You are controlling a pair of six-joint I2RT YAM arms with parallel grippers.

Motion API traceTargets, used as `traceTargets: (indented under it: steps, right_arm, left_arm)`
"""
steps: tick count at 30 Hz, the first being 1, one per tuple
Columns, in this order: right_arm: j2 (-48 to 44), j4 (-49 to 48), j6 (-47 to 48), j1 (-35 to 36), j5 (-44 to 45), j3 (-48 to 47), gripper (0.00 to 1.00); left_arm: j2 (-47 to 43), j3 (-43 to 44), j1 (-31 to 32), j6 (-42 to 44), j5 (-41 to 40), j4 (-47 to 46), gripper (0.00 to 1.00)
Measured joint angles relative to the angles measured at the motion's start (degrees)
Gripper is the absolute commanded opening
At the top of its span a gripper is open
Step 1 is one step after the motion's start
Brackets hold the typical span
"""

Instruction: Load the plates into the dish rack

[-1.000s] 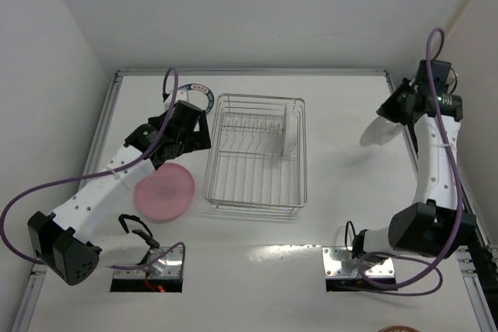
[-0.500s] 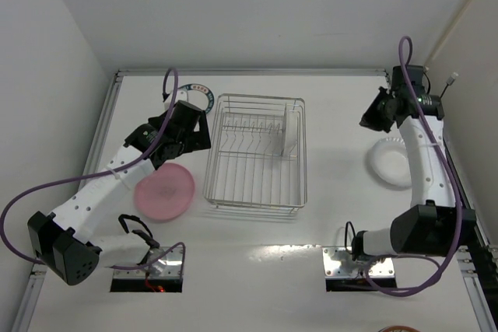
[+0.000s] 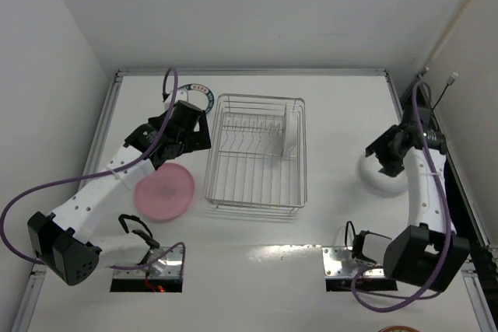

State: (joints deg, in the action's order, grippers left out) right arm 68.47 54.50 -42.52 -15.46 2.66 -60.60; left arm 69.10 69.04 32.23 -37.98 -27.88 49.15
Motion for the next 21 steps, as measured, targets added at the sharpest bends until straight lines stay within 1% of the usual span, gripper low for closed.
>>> traceTargets:
  steps: [1,2,4,5,6,10,16,21]
  right_arm:
    - [-0.7,-0.4,-0.6,-2.5,-0.3,1.5,0.65]
    - [-1.2,-0.8,-1.2,-4.7,-0.7,3.0,0.79]
    - [-1.4,-1.8,-1.6,-10.3,-1.9,6.3,0.9]
    - [-1.2,-2.0,-1.8,-12.3,-2.1,7.6,0.98]
    - [-0.9,-1.9,-2.0,-13.9,-2.1,8.5,0.99]
    - [0.9,-2.5,-2.1,-17.2,-2.4,8.8,0.99]
    - [10.2,-3.7,0.1,-23.1,0.5,8.2,0.99]
    - [16.9,-5.2,4.9,-25.5,4.4,6.6,0.99]
  left_arm:
    - [0.0,0.0,0.0,0.0,0.0,0.0,1.0]
    - [-0.1,0.0,0.0,0.0,0.0,0.0,1.0]
    - [-0.2,0.0,0.0,0.0,0.0,0.0,1.0]
    - [-0.3,0.0,0.0,0.0,0.0,0.0,1.0]
    - [-0.4,0.0,0.0,0.0,0.0,0.0,1.0]
    - [-0.7,0.0,0.0,0.0,0.0,0.0,1.0]
    - [-0.8,-0.7,0.0,0.0,-0.3,-0.2,1.0]
    - [-0.8,-0.7,0.0,0.0,-1.3,-0.4,1.0]
